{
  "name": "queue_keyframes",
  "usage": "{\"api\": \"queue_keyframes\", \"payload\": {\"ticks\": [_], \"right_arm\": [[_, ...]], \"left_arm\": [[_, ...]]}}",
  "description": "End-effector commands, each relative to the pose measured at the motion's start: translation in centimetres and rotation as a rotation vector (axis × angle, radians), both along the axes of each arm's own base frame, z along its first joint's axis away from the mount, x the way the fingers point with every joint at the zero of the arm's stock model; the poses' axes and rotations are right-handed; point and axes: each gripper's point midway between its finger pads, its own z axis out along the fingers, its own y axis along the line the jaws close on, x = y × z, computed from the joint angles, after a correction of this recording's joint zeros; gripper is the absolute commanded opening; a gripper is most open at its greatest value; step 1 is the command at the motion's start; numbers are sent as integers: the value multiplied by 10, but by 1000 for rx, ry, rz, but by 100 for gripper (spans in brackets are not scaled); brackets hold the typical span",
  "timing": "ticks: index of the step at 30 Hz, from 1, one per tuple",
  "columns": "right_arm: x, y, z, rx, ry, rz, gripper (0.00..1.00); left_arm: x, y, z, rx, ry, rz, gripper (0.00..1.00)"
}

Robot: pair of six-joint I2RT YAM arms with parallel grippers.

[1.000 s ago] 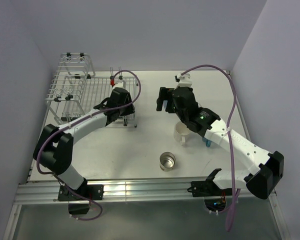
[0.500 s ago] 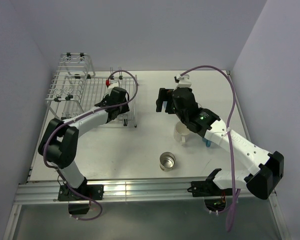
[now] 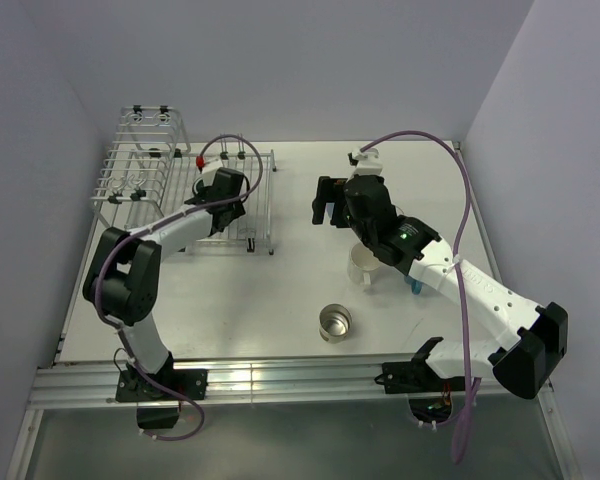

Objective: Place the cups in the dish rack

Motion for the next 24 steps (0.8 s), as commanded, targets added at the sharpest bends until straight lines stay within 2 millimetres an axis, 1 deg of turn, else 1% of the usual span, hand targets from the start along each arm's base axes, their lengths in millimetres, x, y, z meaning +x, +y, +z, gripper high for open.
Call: {"api": "queue_keyframes", "payload": {"ticks": [1, 3, 4, 6, 8, 11, 12, 13, 17, 20, 22, 23, 24], "right_arm": [[2, 0, 13, 20, -45, 6, 96], [1, 0, 12, 19, -46, 6, 96], [1, 0, 12, 19, -44, 6, 96], [0, -2, 10, 11, -44, 6, 96], [-1, -3, 10, 5, -47, 3, 96], [-1, -5, 10, 5, -50, 2, 96], [-2, -4, 9, 4, -47, 5, 96], [-2, -4, 9, 5, -48, 5, 96], [-2, -3, 9, 5, -47, 11, 96], [-1, -3, 7, -3, -45, 9, 96], [0, -4, 6, -6, -44, 5, 96], [-1, -4, 5, -10, -42, 7, 96], [0, -4, 5, -12, -43, 5, 96]], "left_arm": [[23, 11, 17, 20, -59, 77, 46], [30, 15, 20, 33, -68, 99, 46], [32, 20, 15, 44, -55, 112, 45], [39, 24, 18, 49, -62, 129, 45], [44, 33, 12, 65, -49, 149, 45], [53, 42, 13, 78, -53, 175, 46], [57, 44, 16, 77, -60, 183, 46], [59, 49, 14, 83, -56, 193, 46], [71, 57, 18, 95, -63, 211, 46], [81, 58, 23, 105, -76, 213, 46], [85, 60, 20, 114, -73, 217, 46], [89, 60, 23, 116, -80, 217, 46], [91, 61, 20, 122, -72, 218, 46]]}}
